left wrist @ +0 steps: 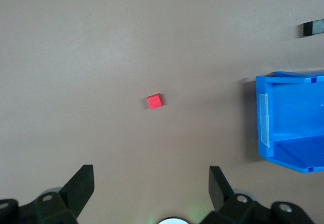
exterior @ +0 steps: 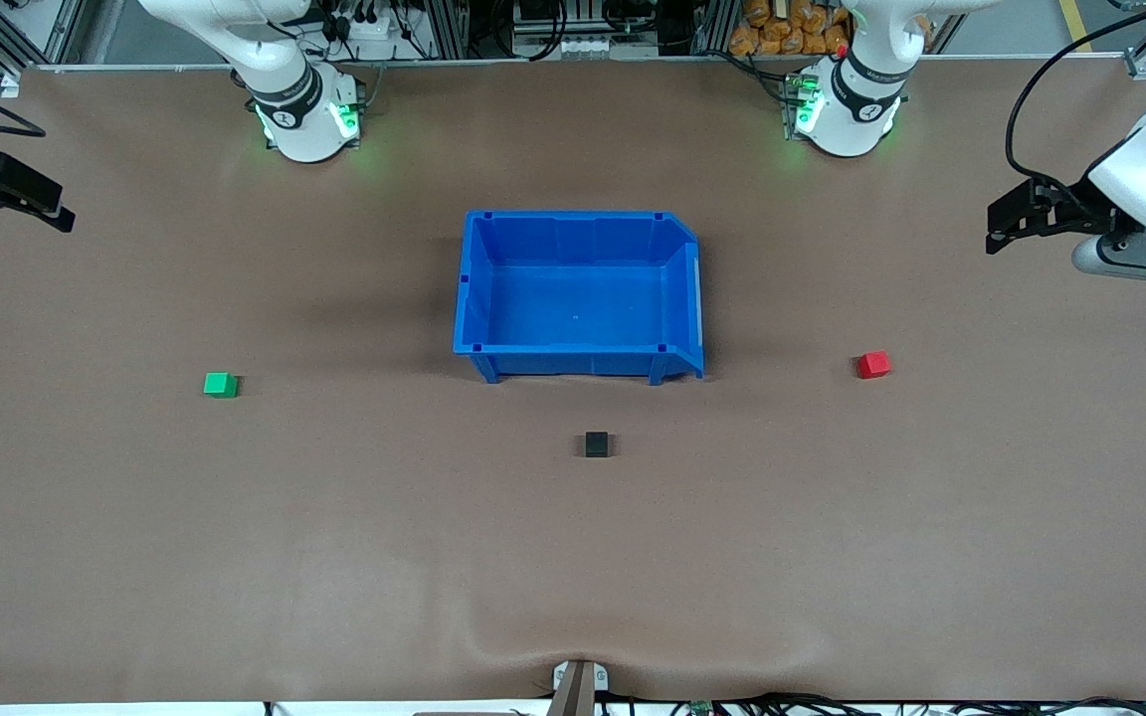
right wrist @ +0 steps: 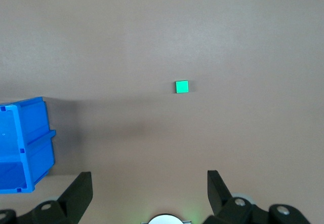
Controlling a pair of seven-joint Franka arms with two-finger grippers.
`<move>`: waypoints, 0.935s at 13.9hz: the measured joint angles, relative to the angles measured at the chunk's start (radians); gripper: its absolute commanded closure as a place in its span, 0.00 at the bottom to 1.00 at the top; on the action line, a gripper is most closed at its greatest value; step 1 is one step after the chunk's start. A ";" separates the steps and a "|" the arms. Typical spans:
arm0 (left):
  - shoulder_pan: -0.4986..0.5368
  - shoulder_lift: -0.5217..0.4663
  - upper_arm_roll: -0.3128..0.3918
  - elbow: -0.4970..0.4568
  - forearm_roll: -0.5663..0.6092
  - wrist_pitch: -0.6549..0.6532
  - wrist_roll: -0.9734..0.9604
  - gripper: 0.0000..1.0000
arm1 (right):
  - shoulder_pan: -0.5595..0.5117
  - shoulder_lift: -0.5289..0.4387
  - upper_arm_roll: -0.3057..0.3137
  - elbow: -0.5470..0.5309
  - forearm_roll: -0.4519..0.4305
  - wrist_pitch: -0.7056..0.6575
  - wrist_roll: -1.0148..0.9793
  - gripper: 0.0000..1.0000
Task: Attach green and red cubes to black cube
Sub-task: 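Move the left gripper toward the red cube while the right gripper nears the green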
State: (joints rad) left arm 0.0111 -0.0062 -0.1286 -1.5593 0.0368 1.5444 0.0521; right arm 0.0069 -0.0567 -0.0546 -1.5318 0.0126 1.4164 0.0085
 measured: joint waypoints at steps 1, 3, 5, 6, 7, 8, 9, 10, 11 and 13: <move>0.000 0.000 0.000 0.000 0.000 0.000 0.000 0.00 | 0.000 0.000 0.000 0.000 0.000 0.000 0.000 0.00; 0.000 0.000 0.000 -0.001 0.000 0.000 0.000 0.00 | 0.000 0.000 0.000 0.000 0.000 0.000 0.000 0.00; 0.000 0.000 0.000 -0.002 0.000 0.000 0.000 0.00 | 0.000 0.000 0.000 0.000 0.000 0.000 0.000 0.00; 0.000 0.000 0.000 -0.002 0.000 0.000 0.000 0.00 | 0.000 0.000 0.000 0.000 0.000 0.000 0.000 0.00; 0.000 0.000 0.000 -0.004 0.000 -0.001 0.000 0.00 | 0.000 0.000 0.000 0.000 0.000 0.000 0.000 0.00; 0.000 0.000 -0.001 -0.006 0.000 -0.002 0.000 0.00 | 0.000 0.000 0.000 0.000 0.000 0.000 0.000 0.00; 0.000 0.000 -0.001 -0.009 0.000 -0.003 -0.001 0.00 | 0.000 0.000 0.000 0.000 0.000 0.000 0.000 0.00; 0.000 0.001 -0.001 -0.012 0.000 -0.006 -0.004 0.00 | 0.000 0.000 0.000 0.000 0.000 0.000 0.000 0.00; 0.000 0.003 0.001 -0.014 0.000 -0.011 -0.012 0.00 | 0.000 0.000 0.000 0.000 -0.001 0.001 0.000 0.00; 0.020 0.008 0.004 -0.015 -0.002 -0.017 -0.025 0.00 | 0.000 0.000 0.000 0.000 -0.001 0.001 0.000 0.00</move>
State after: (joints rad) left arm 0.0315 0.0019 -0.1245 -1.5741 0.0350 1.5275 0.0273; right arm 0.0069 -0.0565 -0.0546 -1.5318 0.0117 1.4171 0.0084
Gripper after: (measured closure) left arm 0.000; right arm 0.000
